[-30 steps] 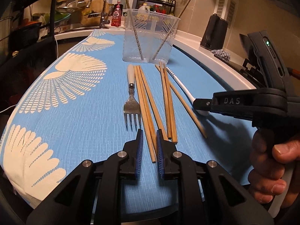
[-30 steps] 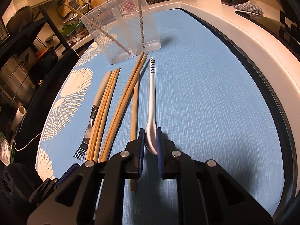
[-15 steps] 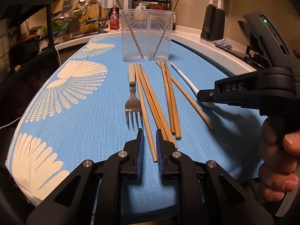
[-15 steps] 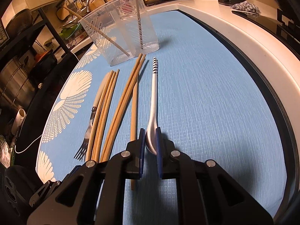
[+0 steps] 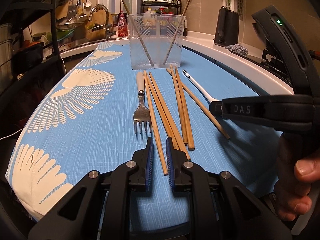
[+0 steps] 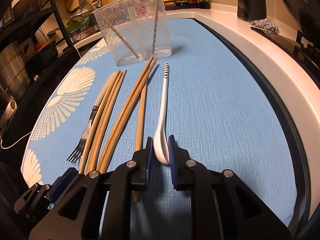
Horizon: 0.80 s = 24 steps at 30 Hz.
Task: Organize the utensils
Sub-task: 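Close the left gripper on a wooden chopstick while the right gripper holds the spoon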
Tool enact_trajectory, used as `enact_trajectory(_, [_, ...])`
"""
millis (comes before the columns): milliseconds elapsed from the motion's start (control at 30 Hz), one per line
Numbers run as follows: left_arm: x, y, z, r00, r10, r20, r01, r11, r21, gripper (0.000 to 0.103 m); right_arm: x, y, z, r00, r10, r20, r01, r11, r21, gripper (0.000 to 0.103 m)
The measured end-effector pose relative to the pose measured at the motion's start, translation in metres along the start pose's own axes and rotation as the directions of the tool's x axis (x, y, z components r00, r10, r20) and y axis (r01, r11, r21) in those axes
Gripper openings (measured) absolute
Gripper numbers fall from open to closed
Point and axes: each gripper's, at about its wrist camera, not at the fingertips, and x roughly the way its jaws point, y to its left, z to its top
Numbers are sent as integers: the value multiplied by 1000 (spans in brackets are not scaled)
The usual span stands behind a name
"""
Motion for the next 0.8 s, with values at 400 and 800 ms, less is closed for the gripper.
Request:
enact_trajectory(400, [-4,-5,-5,999,33,29,-34,999,11,5,-6,0,-9,998,19,52,-18,1000,-15,12])
enact_trajectory(800, [-40,-1,16,988,27,155,-28,1000,6,5,-40,3,-3,997,54,59,-53,998,-22,11])
